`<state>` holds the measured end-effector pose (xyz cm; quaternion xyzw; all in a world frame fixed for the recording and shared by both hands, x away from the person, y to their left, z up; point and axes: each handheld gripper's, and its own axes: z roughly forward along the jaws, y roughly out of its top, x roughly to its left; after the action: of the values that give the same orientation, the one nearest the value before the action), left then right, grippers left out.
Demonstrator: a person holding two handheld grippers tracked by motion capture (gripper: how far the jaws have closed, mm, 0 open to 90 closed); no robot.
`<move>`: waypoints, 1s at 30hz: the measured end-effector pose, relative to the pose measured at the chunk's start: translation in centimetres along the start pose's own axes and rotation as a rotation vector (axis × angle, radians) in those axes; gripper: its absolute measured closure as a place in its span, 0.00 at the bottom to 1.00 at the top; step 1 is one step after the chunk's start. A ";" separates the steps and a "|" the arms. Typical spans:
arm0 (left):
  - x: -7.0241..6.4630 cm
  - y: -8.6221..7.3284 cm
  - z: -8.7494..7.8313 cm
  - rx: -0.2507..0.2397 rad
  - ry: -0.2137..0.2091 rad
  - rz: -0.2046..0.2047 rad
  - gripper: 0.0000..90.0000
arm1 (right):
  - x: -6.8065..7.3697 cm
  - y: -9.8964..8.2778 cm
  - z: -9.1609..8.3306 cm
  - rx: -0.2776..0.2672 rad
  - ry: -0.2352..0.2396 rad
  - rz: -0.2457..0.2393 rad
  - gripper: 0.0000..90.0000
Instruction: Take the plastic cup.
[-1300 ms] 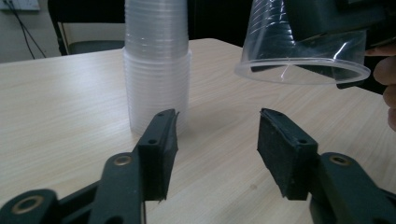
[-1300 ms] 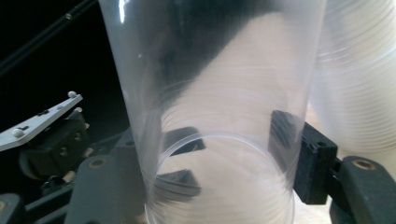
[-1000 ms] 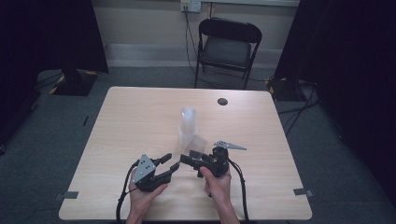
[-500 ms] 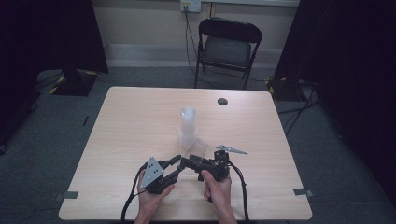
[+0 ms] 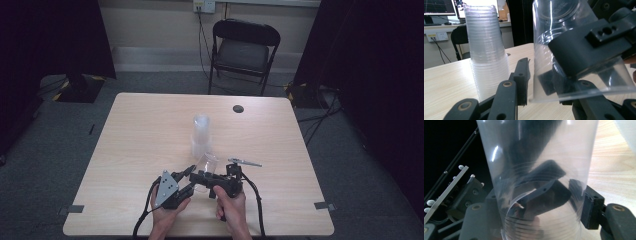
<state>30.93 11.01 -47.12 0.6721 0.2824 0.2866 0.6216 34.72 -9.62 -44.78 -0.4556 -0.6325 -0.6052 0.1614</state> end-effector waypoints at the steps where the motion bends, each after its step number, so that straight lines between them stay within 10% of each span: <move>1: -0.1 0.0 0.0 0.002 0.003 -0.004 0.75 | 0.0 -0.1 0.0 0.001 0.001 0.009 0.39; 11: -0.2 0.1 -0.1 -0.013 0.019 -0.024 0.86 | -0.5 -0.1 0.1 0.012 0.044 0.073 0.38; 30: 1.1 -0.3 -0.8 0.007 0.005 -0.091 0.96 | 0.4 -0.2 -0.5 -0.043 -0.062 -0.126 0.17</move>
<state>31.03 12.41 -47.35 0.6599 0.3154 0.2587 0.6310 34.16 -9.89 -44.44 -0.4368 -0.6515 -0.6132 0.0932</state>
